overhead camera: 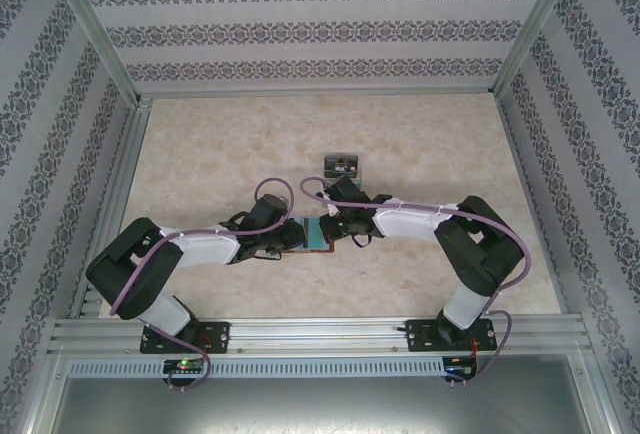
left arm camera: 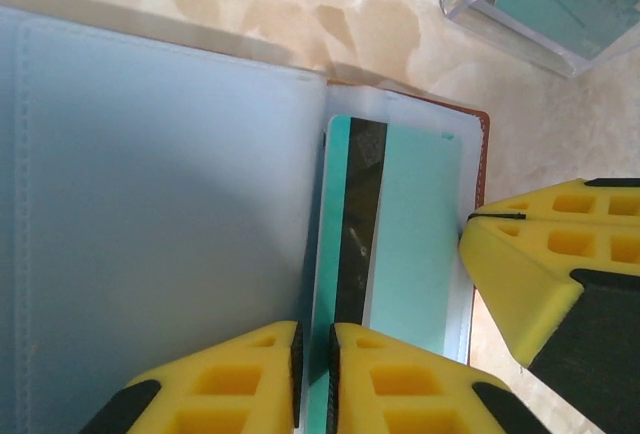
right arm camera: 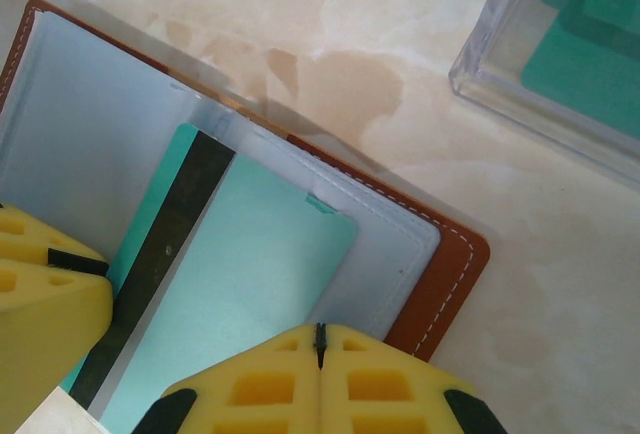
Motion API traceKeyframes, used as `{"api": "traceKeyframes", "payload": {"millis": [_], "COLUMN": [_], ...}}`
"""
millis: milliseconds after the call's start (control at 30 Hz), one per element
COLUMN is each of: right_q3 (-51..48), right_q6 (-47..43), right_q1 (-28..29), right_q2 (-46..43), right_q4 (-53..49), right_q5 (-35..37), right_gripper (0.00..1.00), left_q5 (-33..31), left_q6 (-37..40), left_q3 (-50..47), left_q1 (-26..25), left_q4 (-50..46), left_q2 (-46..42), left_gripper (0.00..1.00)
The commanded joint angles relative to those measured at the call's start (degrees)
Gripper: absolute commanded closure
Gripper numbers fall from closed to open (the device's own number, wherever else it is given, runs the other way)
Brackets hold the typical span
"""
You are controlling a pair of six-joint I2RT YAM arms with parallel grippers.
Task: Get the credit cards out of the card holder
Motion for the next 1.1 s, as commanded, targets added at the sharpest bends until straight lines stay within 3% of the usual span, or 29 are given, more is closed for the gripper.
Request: {"api": "traceKeyframes", "payload": {"millis": [0,133,300,767,1067], "right_q3": [0.19,0.41,0.59,0.59,-0.19], "right_q6": [0.25,0.19,0.13,0.23,0.31], "right_q1": [0.63,0.63,0.63,0.54,0.41], "right_q2": [0.99,1.21,1.53,1.71,0.16], "right_q4": [-0.65,-0.68,-0.92,-0.95,0.17], "right_q5": [-0.85,-0.82,-0.65,-0.47,-0.6], "right_gripper": [0.98,0.99,0.99,0.99,0.99], "left_q5": [0.58,0.79,0.89,0.71,-0.57], "left_q6": [0.6,0.47,0.46,3.34,6.62], "left_q3": [0.85,0.1,-0.8,-4.02,-4.44], "left_q1": [-0.57,-0.56,-0.26,3.44,4.74], "left_q4": [2.13,3.3,4.27,-1.19,-8.57], "left_q2": [0.58,-0.03,-1.08,-8.63,-18.2], "left_gripper": [0.84,0.85,1.0,1.0,1.0]}}
